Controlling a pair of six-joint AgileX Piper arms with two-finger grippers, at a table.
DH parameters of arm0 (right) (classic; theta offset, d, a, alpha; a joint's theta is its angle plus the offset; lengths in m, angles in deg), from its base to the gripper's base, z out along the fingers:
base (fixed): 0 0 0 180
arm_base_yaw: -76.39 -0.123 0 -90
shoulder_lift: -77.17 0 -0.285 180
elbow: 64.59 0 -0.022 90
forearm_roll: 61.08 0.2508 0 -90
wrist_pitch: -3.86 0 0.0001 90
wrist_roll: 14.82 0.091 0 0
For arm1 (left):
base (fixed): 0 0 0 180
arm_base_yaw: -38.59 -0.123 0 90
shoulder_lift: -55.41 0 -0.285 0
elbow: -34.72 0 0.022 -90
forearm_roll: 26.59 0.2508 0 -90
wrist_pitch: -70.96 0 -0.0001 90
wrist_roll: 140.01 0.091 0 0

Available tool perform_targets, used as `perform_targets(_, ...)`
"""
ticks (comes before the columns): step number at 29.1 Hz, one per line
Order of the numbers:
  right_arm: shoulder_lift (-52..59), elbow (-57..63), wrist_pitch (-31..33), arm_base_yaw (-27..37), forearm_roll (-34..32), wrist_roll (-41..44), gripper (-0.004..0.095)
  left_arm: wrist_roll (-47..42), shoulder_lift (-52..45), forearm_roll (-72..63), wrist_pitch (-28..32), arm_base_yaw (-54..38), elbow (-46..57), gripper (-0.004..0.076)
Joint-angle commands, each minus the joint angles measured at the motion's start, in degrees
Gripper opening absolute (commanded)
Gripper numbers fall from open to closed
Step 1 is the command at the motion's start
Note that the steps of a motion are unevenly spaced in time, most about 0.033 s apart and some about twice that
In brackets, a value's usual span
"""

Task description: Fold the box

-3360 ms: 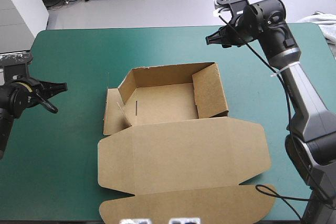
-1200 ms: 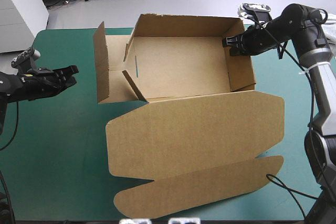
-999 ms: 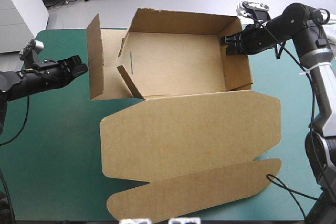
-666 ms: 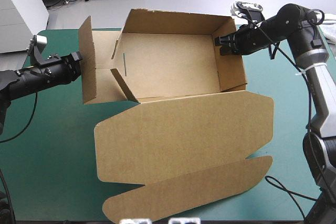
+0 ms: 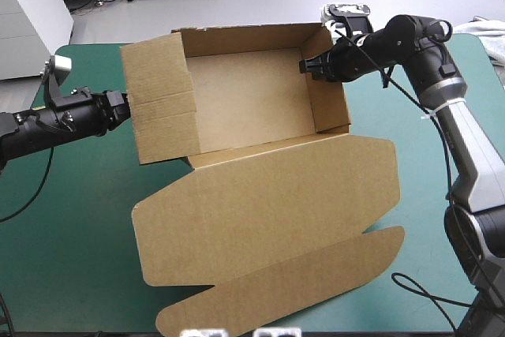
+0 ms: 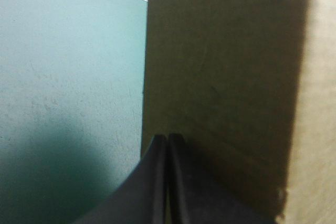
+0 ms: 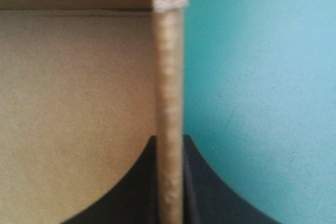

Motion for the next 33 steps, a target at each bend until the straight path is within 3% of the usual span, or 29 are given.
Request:
perform_targets(1,2.7,-1.4,-5.3,-0.8,2.1,1.3,-0.0017,0.2,-2.1,-4.3,-0.8,0.0,-1.7,-0.001)
perform_targets(9,0.6,-1.4,-6.0,-1.2,2.1,2.4,-0.0017,1.2,-2.2,-5.1,-4.8,0.0,-1.7,-0.001)
perform_targets(24,-1.5,-1.4,-8.9,-3.7,2.8,2.6,-0.0017,1.8,-2.2,-4.1,-2.6,0.0,-1.7,0.0006)
perform_targets(29,-1.5,-1.4,-8.9,-4.3,3.0,2.6,-0.0017,2.3,-2.2,-4.1,-3.9,0.0,-1.7,0.0128)
perform_targets(33,-1.5,-1.4,-10.2,-5.4,2.5,2.6,-0.0017,2.3,-2.2,-4.1,-5.4,0.0,-1.7,0.0276)
